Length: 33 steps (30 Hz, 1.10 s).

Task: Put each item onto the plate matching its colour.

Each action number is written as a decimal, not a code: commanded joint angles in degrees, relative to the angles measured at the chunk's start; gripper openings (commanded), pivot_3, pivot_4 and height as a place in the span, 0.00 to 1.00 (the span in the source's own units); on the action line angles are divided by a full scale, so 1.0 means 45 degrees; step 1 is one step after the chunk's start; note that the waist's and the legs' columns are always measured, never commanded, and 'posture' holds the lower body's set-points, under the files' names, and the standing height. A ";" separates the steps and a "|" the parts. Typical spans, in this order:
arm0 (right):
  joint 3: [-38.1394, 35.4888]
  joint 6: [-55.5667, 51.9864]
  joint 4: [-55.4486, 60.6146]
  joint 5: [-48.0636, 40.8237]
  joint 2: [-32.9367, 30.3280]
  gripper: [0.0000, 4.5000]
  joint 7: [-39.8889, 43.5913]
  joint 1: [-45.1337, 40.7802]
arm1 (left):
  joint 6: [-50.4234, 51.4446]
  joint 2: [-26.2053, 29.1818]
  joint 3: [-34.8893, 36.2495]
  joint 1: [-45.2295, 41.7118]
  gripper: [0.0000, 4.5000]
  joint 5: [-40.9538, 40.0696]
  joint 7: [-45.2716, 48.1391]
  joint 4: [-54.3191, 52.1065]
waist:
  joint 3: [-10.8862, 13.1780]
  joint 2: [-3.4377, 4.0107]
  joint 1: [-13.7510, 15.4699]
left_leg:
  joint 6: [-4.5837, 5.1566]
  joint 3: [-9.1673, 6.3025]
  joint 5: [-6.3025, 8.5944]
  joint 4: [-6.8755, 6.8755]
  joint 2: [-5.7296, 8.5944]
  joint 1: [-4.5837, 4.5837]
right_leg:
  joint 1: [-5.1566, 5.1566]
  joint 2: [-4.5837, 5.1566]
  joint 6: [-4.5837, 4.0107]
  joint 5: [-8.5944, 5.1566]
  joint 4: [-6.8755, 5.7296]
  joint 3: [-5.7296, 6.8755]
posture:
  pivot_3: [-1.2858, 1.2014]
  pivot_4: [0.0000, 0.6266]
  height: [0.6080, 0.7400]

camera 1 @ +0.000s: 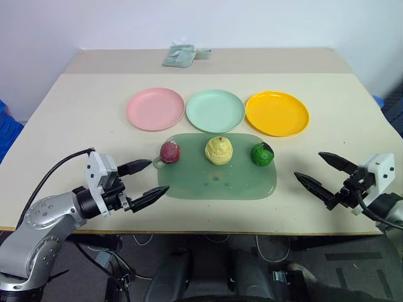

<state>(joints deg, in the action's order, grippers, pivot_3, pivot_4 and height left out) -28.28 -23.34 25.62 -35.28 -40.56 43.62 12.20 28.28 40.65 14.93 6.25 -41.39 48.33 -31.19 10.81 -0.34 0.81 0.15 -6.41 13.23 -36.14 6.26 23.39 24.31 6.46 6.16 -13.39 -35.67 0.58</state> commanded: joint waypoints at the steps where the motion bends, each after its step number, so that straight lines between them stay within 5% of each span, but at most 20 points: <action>1: -0.0250 -0.0139 0.0733 -0.0290 -0.0249 0.99 -0.0182 -0.0356 | -0.0056 0.0101 0.0124 -0.0231 1.00 0.0016 -0.0213 -0.0448 | 0.0000 0.0000 0.0004 | 0.0000 0.0000 0.0000 0.0001 0.0000 0.0000 | 0.0000 0.0000 0.0000 0.0000 0.0002 0.0000 | 0.52 0.24 1.00; 18: 0.0571 -0.0672 0.1258 -0.0527 -0.0151 0.99 -0.0255 -0.1698 | 0.0228 -0.0404 -0.0339 -0.1475 1.00 -0.0195 -0.1393 -0.0464 | -0.0001 -0.0002 0.0003 | 0.0007 0.0004 -0.0002 -0.0003 -0.0003 0.0000 | -0.0005 -0.0006 -0.0004 0.0009 0.0012 0.0001 | 0.52 0.24 1.00; 33: 0.2714 0.0642 0.0071 -0.0411 -0.0417 0.99 0.2790 -0.3826 | 0.5053 -0.1187 -0.0480 -0.4613 1.00 -0.2277 -0.5984 0.0119 | 0.0005 -0.0020 -0.0005 | 0.0009 0.0004 -0.0005 -0.0017 -0.0003 -0.0006 | -0.0004 -0.0031 0.0047 0.0039 -0.0015 -0.0001 | 0.52 0.24 1.00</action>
<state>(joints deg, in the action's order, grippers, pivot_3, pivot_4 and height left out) -16.23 -22.58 25.60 -37.10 -41.35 54.30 -3.74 49.94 34.90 12.29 -12.75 -50.52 22.41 -29.95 10.83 -0.43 0.79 0.19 -6.39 13.21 -36.24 6.25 23.37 24.29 6.31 6.37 -13.21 -35.76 0.57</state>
